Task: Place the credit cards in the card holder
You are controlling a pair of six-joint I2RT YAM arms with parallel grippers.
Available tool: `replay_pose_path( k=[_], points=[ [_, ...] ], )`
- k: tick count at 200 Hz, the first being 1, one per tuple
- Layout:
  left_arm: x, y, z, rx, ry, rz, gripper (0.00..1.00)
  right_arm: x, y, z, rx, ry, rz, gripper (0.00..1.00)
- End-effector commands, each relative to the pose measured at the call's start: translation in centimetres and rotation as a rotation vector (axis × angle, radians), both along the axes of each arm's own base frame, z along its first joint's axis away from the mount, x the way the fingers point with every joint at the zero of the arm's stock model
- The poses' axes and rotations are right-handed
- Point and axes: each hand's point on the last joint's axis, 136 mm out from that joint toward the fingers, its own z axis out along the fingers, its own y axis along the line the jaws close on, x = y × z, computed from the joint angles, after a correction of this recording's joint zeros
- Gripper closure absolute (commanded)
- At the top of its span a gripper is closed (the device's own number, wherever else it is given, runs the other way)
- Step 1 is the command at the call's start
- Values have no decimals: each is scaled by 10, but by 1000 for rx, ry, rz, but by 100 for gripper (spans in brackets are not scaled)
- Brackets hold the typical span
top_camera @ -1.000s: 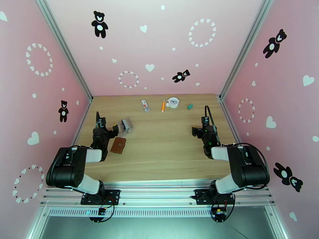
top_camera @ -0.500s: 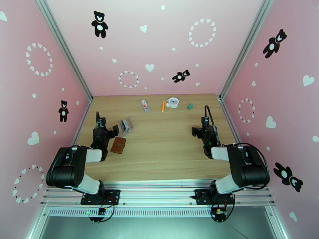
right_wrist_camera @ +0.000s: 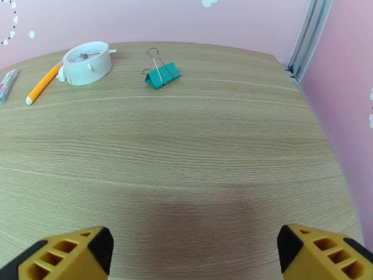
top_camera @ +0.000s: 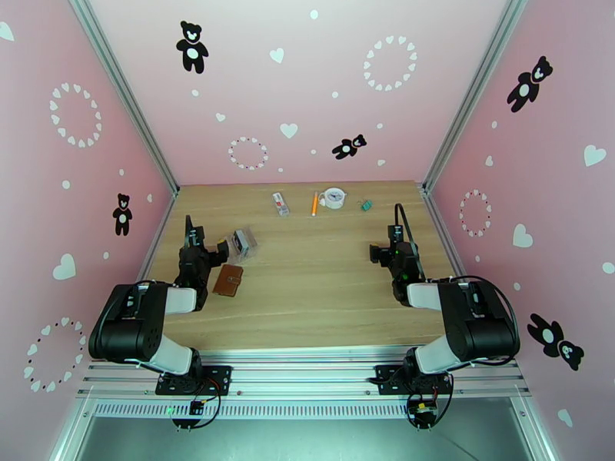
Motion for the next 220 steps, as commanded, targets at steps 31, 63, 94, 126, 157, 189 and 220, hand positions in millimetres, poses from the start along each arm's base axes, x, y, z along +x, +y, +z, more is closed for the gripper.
replay_pose_path(
  k=[31, 63, 94, 126, 157, 189, 220],
  points=[
    [4, -5, 11, -13, -36, -24, 1, 5, -8, 21, -11, 55, -52, 1],
    [-2, 12, 28, -23, 3, 89, 2, 7, -20, 53, 26, 369, -192, 1],
    [-8, 22, 80, -76, 68, 174, 1, -9, 4, 112, 127, 197, -146, 1],
    [-62, 71, 103, -267, 111, 617, 1, -49, -29, 128, 303, 186, -447, 1],
    [-80, 49, 84, -494, 318, 518, 3, -52, 21, 104, 541, 369, -223, 2],
    [-111, -22, 63, -683, 655, 256, 37, -78, 91, 93, 515, 569, -2, 10],
    [-148, -56, 59, -744, 773, 92, 35, -93, 166, 78, 524, 697, 210, 15]
  ],
)
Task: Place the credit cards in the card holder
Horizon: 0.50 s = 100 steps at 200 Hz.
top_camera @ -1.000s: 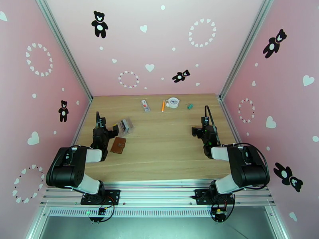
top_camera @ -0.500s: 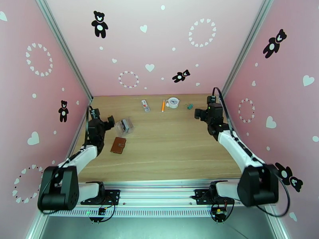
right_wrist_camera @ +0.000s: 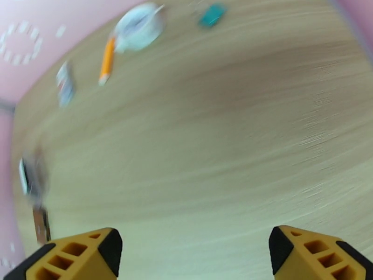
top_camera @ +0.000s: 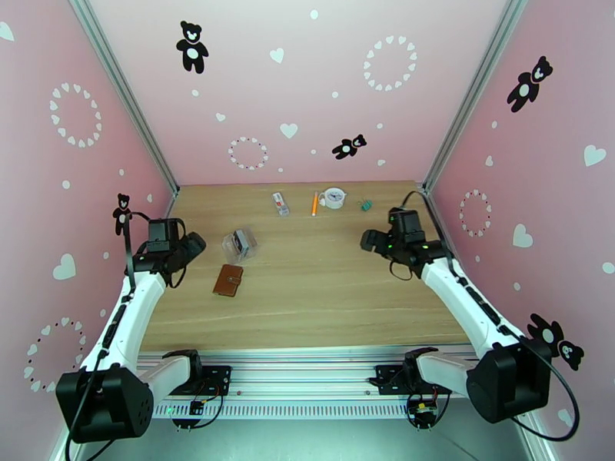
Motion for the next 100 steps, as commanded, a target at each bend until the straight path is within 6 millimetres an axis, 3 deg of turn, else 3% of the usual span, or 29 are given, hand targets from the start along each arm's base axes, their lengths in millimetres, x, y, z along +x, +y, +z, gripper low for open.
replay_pose_path(
  k=[1, 31, 54, 65, 100],
  points=[
    [-53, -46, -11, -194, 151, -167, 35, -20, 58, -9, 111, 113, 170, 15],
    [-63, -56, -4, -239, 150, -187, 31, -10, 129, -30, 197, 197, 317, 24],
    [-65, -58, -13, -262, 179, -172, 31, 0, 190, -37, 219, 242, 489, 35],
    [-62, -60, -17, -279, 185, -181, 31, 8, 216, -39, 222, 238, 574, 46],
    [-58, -60, -28, -307, 219, -138, 32, 47, 282, -39, 237, 166, 674, 46]
  ],
)
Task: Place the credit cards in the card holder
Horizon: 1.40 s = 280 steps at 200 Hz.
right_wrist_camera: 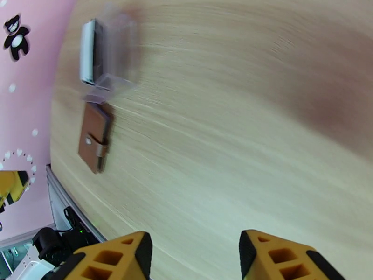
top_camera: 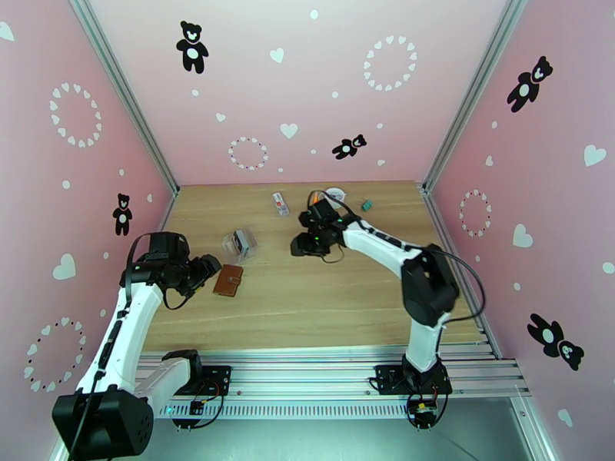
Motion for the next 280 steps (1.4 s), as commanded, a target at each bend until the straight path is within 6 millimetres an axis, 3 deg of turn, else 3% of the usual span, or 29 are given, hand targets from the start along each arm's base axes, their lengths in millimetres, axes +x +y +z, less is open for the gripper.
replay_pose_path(
  k=[1, 23, 51, 105, 183, 227, 280],
  points=[
    [-3, -8, -10, -55, 47, 9, 32, 15, 41, 9, 70, -35, 95, 46],
    [4, -4, -18, -38, 51, 17, 32, 38, 77, 5, 101, -46, 124, 46],
    [11, -3, -28, -37, 66, 24, 33, 60, 106, -5, 127, -54, 106, 46],
    [14, 4, -38, 5, 88, -10, 33, 80, 137, -27, 219, -35, 58, 48],
    [13, 10, -45, 36, 118, 10, 33, 69, 142, -56, 213, 59, 76, 53],
    [12, 9, -50, 31, 141, 1, 33, 65, 132, -81, 121, 89, 44, 65],
    [13, 6, -52, 17, 145, -10, 33, 65, 131, -86, 84, 39, 63, 75]
  ],
)
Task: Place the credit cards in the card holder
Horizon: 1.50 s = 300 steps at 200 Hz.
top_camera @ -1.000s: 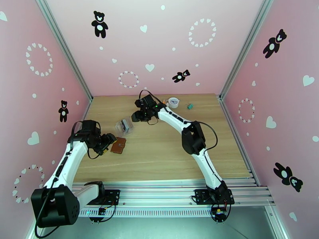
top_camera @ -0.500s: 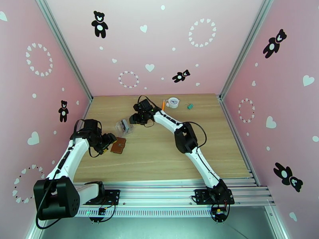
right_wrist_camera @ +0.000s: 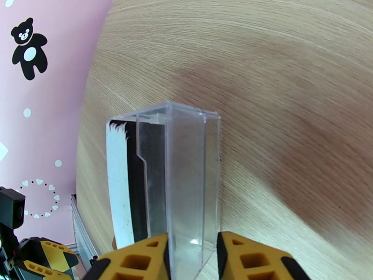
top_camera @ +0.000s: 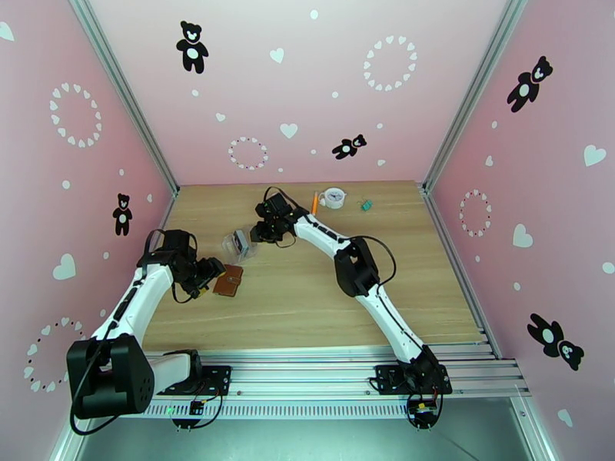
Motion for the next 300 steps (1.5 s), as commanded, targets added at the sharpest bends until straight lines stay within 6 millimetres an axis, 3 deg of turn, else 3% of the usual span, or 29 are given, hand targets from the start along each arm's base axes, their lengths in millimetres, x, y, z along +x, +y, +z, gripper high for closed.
replay_pose_path(
  k=[1, 54, 75, 88, 121, 145, 183, 207, 256, 300],
  points=[
    [-1, 1, -4, 4, 8, -14, 33, -2, -5, -26, -76, 2, 1, 75],
    [0, -2, -3, -10, 0, -21, 33, 10, -17, -8, -162, -132, 2, 92],
    [2, -6, -7, -34, 5, -35, 33, 17, -36, 3, -230, -190, 2, 100],
    [3, -7, -10, -40, 16, -35, 33, 23, -52, 10, -257, -197, -5, 100],
    [5, -8, -13, -51, 17, -40, 34, 42, -115, 38, -285, -238, -52, 100],
    [6, -10, -17, -63, 25, -44, 33, 45, -179, 54, -305, -259, -104, 100],
    [8, -13, -26, -83, 47, -50, 34, 23, -297, 61, -386, -246, -177, 100],
    [8, -13, -29, -86, 52, -50, 34, 9, -356, 65, -420, -267, -229, 100],
    [9, -17, -37, -112, 82, -62, 36, -10, -446, 55, -480, -225, -310, 100],
    [9, -16, -38, -109, 90, -59, 36, -14, -500, 50, -488, -197, -395, 100]
  ],
)
